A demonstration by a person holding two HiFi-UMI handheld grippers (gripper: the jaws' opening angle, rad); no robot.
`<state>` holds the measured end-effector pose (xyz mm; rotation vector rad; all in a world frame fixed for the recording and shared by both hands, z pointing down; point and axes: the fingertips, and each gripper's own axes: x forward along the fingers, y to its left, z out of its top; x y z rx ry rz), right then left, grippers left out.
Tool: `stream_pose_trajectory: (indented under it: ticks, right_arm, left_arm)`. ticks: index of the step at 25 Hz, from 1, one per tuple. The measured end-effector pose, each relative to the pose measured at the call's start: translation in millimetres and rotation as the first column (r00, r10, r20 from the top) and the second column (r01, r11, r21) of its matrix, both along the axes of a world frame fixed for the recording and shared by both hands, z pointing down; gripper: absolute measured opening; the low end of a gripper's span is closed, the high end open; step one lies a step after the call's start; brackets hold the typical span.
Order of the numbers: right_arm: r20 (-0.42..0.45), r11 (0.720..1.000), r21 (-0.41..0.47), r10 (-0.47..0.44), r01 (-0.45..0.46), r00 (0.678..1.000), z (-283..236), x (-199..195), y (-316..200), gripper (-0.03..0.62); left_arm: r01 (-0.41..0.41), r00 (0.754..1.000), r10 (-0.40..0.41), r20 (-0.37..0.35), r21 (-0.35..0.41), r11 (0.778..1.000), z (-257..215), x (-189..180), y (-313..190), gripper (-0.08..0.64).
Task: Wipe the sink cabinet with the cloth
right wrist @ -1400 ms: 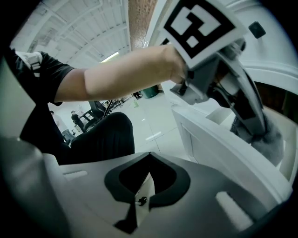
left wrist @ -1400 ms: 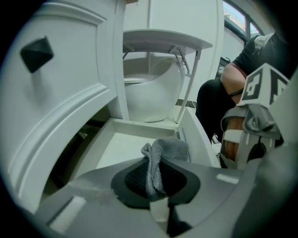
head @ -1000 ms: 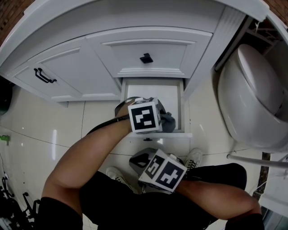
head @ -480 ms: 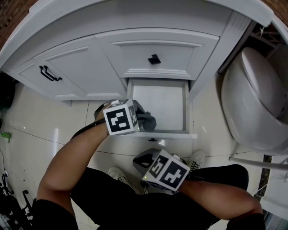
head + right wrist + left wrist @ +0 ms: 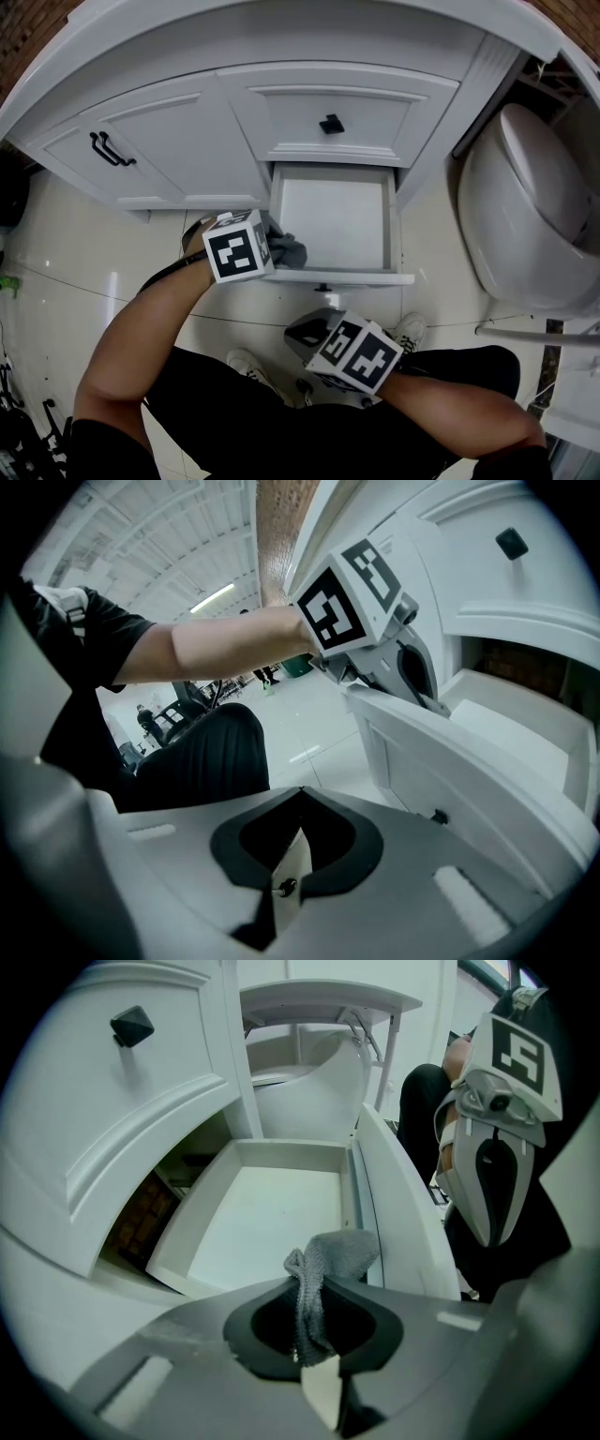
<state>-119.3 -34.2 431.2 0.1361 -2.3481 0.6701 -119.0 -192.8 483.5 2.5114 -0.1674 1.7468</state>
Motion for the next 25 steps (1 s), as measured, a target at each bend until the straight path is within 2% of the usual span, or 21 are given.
stream_pose_trajectory:
  ticks: [6, 10, 12, 16, 21, 25]
  right_arm:
    - [0.003, 0.996, 0.026, 0.087, -0.087, 0.996, -5, 13, 0, 0.005]
    - [0.03, 0.981, 0.072, 0.176, -0.178, 0.984, -15, 28, 1, 0.005]
    - [0.048, 0.967, 0.103, 0.23, -0.234, 0.972, -21, 40, 0, 0.005]
    - [0.063, 0.932, 0.174, 0.311, -0.317, 0.948, -30, 71, 2, 0.005]
    - [0.087, 0.886, 0.259, 0.376, -0.385, 0.923, -57, 99, 11, 0.004]
    - [0.11, 0.85, 0.299, 0.42, -0.433, 0.901, -76, 107, 22, 0.005]
  left_arm:
    - [0.061, 0.997, -0.056, -0.059, 0.088, 0.994, -24, -3, -6, 0.037]
    - [0.167, 0.976, -0.136, -0.169, 0.189, 0.968, -66, -6, -7, 0.037]
    - [0.247, 0.95, -0.19, -0.249, 0.224, 0.943, -92, -8, 1, 0.037]
    - [0.402, 0.868, -0.287, -0.405, 0.235, 0.885, -131, -17, 28, 0.037]
    - [0.511, 0.765, -0.377, -0.521, 0.137, 0.848, -153, -20, 77, 0.037]
    - [0.531, 0.743, -0.406, -0.532, 0.099, 0.842, -145, -10, 123, 0.037]
